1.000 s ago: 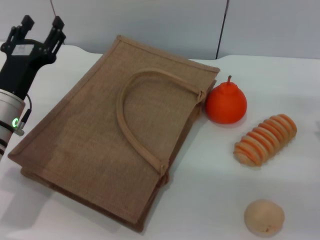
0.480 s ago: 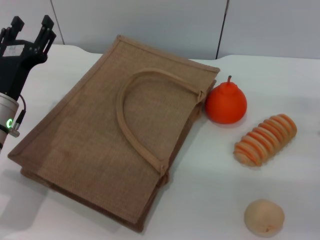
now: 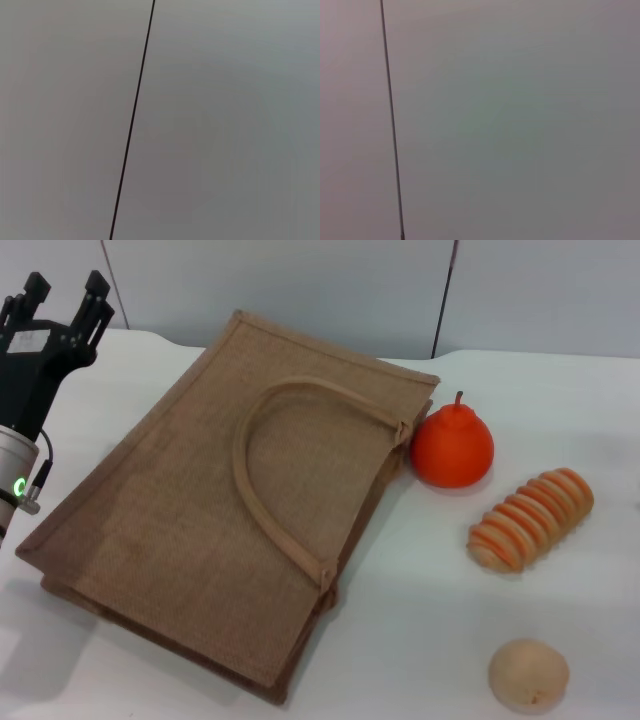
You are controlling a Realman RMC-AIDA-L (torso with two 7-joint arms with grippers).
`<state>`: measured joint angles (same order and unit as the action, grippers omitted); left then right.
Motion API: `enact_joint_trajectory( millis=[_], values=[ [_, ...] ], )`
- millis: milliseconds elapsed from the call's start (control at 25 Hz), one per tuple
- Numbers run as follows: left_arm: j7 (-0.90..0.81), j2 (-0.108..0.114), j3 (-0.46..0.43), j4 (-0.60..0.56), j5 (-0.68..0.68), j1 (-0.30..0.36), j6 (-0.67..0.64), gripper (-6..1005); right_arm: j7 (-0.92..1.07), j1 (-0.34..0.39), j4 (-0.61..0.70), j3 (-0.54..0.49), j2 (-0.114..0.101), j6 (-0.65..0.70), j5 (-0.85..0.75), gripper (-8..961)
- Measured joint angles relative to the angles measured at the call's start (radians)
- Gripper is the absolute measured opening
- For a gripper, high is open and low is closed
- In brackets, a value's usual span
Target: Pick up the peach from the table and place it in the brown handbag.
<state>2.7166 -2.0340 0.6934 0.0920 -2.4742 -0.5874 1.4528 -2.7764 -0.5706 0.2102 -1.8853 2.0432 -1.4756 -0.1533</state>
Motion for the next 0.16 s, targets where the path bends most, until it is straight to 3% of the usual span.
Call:
enact_joint_trajectory(
  millis=[160],
  values=[
    [0.000,0.000,0.000,0.000,0.000,0.000,0.000,766,0.000,0.000,0.000,0.000,0.000,0.000,0.000,884]
  ],
)
